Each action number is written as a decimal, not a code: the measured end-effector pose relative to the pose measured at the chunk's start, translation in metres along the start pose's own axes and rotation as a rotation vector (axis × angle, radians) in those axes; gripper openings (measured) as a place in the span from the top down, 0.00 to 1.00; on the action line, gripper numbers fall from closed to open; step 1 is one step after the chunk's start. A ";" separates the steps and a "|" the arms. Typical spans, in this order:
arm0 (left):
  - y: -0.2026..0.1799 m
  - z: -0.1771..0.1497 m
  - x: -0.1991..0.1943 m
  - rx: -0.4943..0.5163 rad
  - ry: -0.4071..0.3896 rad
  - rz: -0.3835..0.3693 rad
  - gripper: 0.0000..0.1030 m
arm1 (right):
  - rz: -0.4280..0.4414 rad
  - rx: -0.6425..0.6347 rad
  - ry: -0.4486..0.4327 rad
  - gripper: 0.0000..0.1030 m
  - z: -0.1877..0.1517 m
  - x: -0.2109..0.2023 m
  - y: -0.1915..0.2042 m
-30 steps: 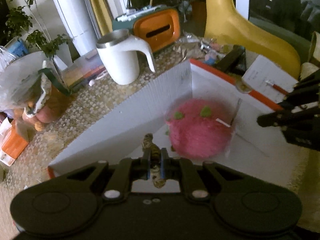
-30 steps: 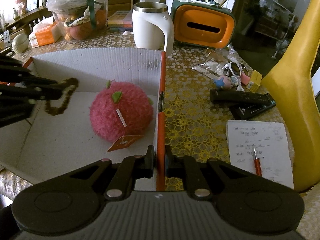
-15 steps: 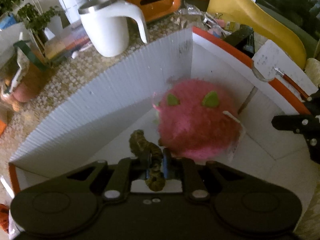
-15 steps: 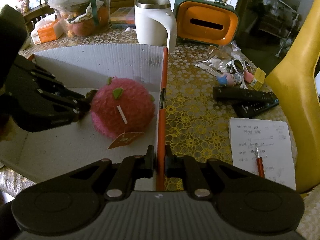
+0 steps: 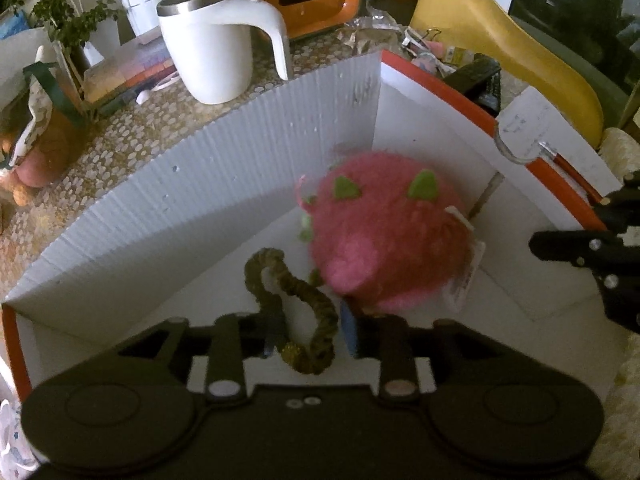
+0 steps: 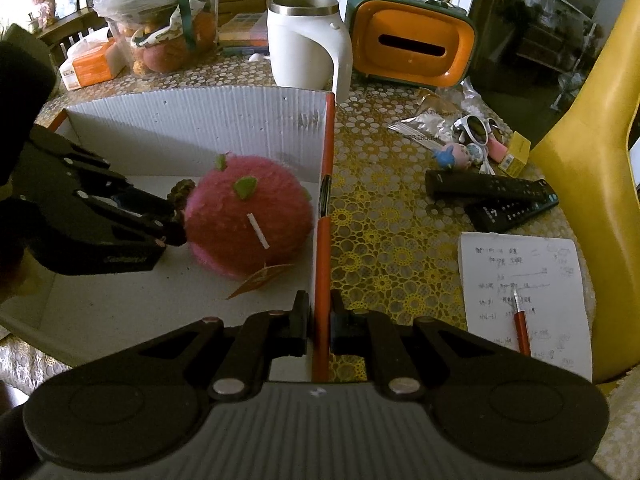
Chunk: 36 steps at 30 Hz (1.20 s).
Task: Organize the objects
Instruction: 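Lift the brown beaded string with the left gripper and drop it in the shoebox, then return the left gripper to the pink plush pig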
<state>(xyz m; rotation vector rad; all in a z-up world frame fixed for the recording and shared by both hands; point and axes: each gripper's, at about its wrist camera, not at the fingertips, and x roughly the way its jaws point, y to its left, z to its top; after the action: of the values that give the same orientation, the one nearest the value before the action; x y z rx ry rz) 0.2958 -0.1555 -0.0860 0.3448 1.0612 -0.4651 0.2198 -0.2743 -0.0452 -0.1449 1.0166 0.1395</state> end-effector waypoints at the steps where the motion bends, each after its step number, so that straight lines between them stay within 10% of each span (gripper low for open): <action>1: 0.000 -0.001 -0.002 0.000 -0.005 0.000 0.66 | -0.001 0.001 0.001 0.91 0.000 0.000 0.000; 14: 0.003 -0.010 -0.050 -0.030 -0.126 -0.013 0.38 | -0.015 0.001 0.012 0.91 -0.001 0.004 0.002; 36: 0.067 -0.076 -0.145 -0.177 -0.276 0.072 0.33 | -0.038 0.002 0.018 0.91 0.000 0.005 0.004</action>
<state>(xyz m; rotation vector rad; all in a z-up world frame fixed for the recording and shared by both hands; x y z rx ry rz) 0.2147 -0.0329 0.0128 0.1557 0.8112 -0.3403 0.2219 -0.2701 -0.0497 -0.1634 1.0312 0.1027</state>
